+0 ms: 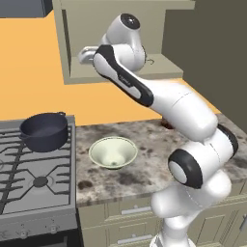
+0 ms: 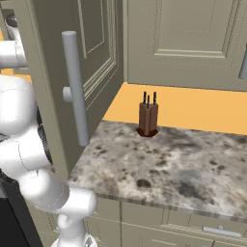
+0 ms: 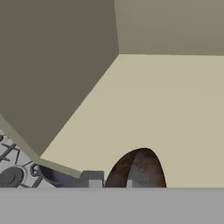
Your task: Open the cabinet and move the ladle to the pot. Then close the cabinet.
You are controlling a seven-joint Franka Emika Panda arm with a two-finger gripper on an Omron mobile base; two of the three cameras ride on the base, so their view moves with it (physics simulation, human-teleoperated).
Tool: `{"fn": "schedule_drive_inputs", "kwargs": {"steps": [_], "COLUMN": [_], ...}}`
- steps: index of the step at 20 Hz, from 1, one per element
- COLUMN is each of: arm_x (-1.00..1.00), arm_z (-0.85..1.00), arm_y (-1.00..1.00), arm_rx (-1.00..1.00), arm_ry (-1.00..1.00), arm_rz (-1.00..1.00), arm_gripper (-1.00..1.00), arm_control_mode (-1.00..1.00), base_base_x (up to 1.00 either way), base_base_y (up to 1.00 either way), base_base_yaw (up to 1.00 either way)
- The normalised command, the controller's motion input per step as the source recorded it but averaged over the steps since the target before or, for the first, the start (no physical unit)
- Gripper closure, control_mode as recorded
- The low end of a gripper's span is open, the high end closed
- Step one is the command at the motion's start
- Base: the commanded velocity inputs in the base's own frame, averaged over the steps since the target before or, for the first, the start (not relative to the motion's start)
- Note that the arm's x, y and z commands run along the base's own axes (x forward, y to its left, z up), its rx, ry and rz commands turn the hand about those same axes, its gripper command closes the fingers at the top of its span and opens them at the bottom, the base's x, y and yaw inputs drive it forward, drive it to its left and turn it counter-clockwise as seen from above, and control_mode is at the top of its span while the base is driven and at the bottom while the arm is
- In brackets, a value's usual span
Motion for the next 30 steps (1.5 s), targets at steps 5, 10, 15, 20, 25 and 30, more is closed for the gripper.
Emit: {"fn": "schedule_drive_inputs", "kwargs": {"steps": [5, 10, 15, 20, 25, 30], "arm_x": [-1.0, -1.0, -0.84, -0.42, -0.17, -0.07], "arm_z": [0.0, 0.11, 0.11, 0.0, 0.0, 0.0], "arm_y": [-0.24, -0.14, -0.36, -0.61, -0.48, -0.06], "arm_rx": [0.09, 0.02, -0.03, -0.1, -0.06, 0.0], "arm_ry": [-0.01, 0.0, 0.01, 0.05, 0.06, 0.01], "arm_rz": [-0.04, -0.05, -0.08, -0.09, -0.03, 0.0], "arm_gripper": [1.0, 1.0, 1.0, 1.0, 1.0, 1.0], "arm_control_mode": [-1.0, -1.0, -1.0, -1.0, -1.0, 1.0], "base_base_x": [0.0, 0.0, 0.0, 0.0, 0.0, -0.74], "base_base_y": [0.0, 0.0, 0.0, 0.0, 0.0, 0.03], "base_base_yaw": [0.0, 0.0, 0.0, 0.0, 0.0, -0.01]}}
